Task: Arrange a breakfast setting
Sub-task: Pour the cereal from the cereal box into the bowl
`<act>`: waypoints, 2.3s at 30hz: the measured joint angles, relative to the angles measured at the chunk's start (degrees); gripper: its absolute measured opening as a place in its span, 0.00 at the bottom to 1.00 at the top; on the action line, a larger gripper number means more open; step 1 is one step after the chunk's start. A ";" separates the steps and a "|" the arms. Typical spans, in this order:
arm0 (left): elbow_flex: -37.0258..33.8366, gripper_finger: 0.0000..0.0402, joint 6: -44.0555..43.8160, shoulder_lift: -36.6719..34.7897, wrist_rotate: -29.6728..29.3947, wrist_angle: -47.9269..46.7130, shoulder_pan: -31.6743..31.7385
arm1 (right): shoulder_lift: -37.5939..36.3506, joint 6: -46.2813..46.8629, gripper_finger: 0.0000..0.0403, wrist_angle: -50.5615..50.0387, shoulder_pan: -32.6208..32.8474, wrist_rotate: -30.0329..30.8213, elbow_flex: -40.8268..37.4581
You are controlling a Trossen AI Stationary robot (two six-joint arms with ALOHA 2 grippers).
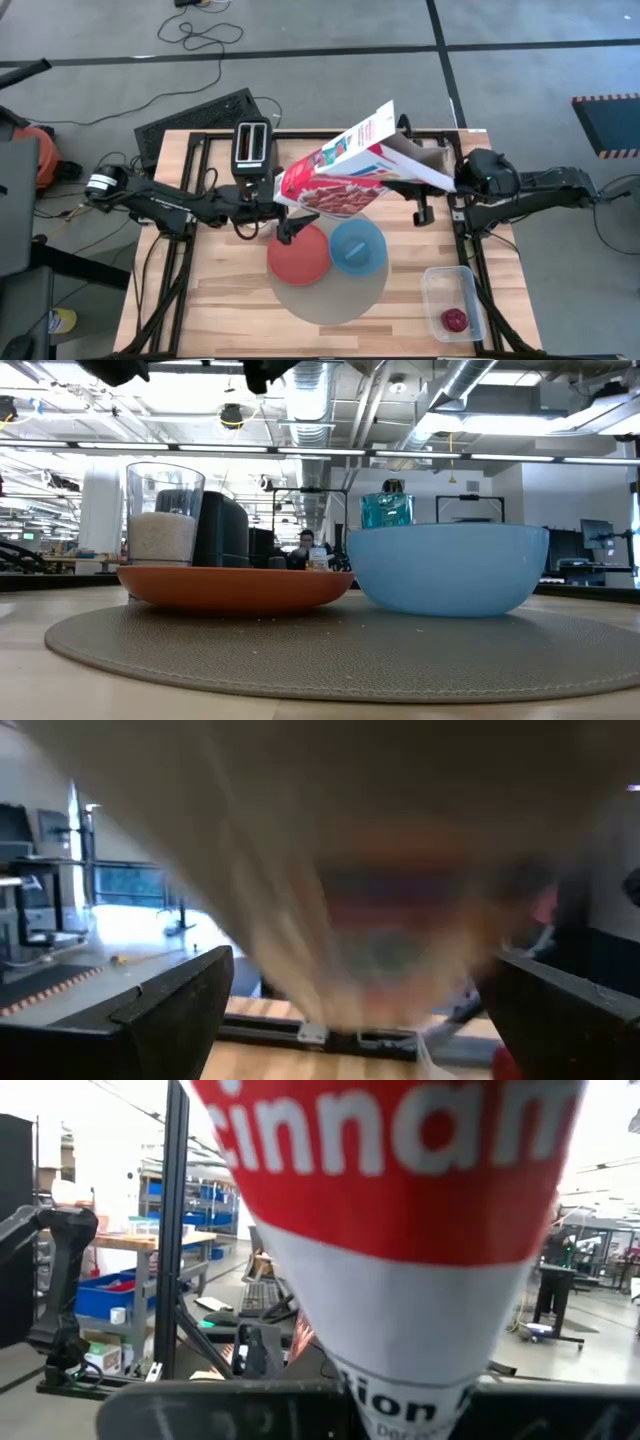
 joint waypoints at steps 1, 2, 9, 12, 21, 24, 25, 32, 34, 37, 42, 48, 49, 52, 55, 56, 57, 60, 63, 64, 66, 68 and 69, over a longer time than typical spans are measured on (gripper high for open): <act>0.75 0.98 0.28 0.46 0.27 0.28 -0.04 | 0.51 0.20 0.06 0.54 0.00 -0.11 0.00; 1.57 0.98 0.36 0.95 0.50 0.93 -0.09 | 0.88 0.43 0.06 1.09 0.00 -0.23 0.00; 3.18 0.96 0.46 2.32 2.75 3.67 -0.11 | 2.55 0.63 0.06 3.37 0.00 -0.61 0.09; 3.18 0.92 0.70 2.36 3.01 4.94 -0.11 | 3.42 0.61 0.06 4.71 0.02 -0.61 0.10; 3.18 0.63 2.09 2.49 2.90 5.60 -0.07 | 4.31 0.50 0.11 5.59 0.02 -0.61 0.17; 3.18 0.50 2.98 2.56 2.97 5.35 -0.07 | 3.97 0.46 0.16 5.05 0.02 -0.57 0.17; 3.18 0.46 3.20 2.57 2.99 5.23 -0.07 | 3.93 0.47 0.16 4.93 0.02 -0.56 0.15; 2.45 0.39 3.15 1.46 3.13 4.25 -0.07 | 3.95 0.49 0.22 3.98 0.22 -0.54 0.07; 1.69 0.40 2.47 0.70 3.19 4.00 -0.07 | 3.94 0.52 0.28 3.03 0.55 -0.49 0.07; 1.12 0.39 1.91 -1.43 3.23 1.07 -0.11 | 2.96 0.52 0.40 1.50 1.19 -0.35 -0.02; 1.15 0.38 0.92 -6.20 2.96 -8.90 -0.30 | -0.15 0.52 0.59 -1.93 1.74 -0.30 -0.05; 0.96 0.39 0.16 -12.26 2.55 -19.71 -0.61 | -4.19 1.31 0.64 -9.39 1.85 -0.28 -0.02; 0.96 0.39 0.11 -13.31 2.32 -21.08 -0.61 | -4.89 1.32 0.64 -11.36 1.96 -0.22 0.01; 0.96 0.39 -0.50 -15.74 2.26 -24.45 -0.63 | -6.34 1.39 0.64 -17.13 1.95 0.05 0.02; 0.96 0.39 -1.05 -17.46 2.30 -26.92 -0.63 | -6.82 2.06 0.64 -20.45 1.99 0.24 0.02; 0.96 0.39 -1.27 -17.93 2.41 -27.69 -0.63 | -6.86 2.18 0.64 -21.11 1.99 0.24 0.04; 0.96 0.38 -1.33 -18.39 2.44 -28.46 -0.63 | -6.94 2.19 0.64 -21.85 1.99 0.24 0.04; 0.96 0.36 -1.82 -19.37 2.52 -30.01 -0.63 | -6.98 2.18 0.64 -22.93 1.99 0.24 0.04; 0.96 0.35 -1.94 -19.56 2.65 -29.58 -0.66 | -6.94 2.18 0.64 -22.12 1.99 0.22 0.04; 0.96 0.35 -1.94 -19.56 2.93 -29.39 -0.66 | -6.67 2.18 0.64 -21.74 1.99 0.22 0.04; 0.96 0.35 -1.92 -19.39 3.55 -28.85 -0.66 | -5.62 2.26 0.63 -20.84 1.99 0.15 0.07; 0.98 0.35 -1.30 -19.23 3.90 -28.43 -0.66 | -4.79 2.27 0.62 -20.50 1.99 0.07 0.09; 0.98 0.35 -1.26 -19.25 3.83 -28.58 -0.66 | -4.38 2.20 0.62 -20.34 2.01 0.07 0.07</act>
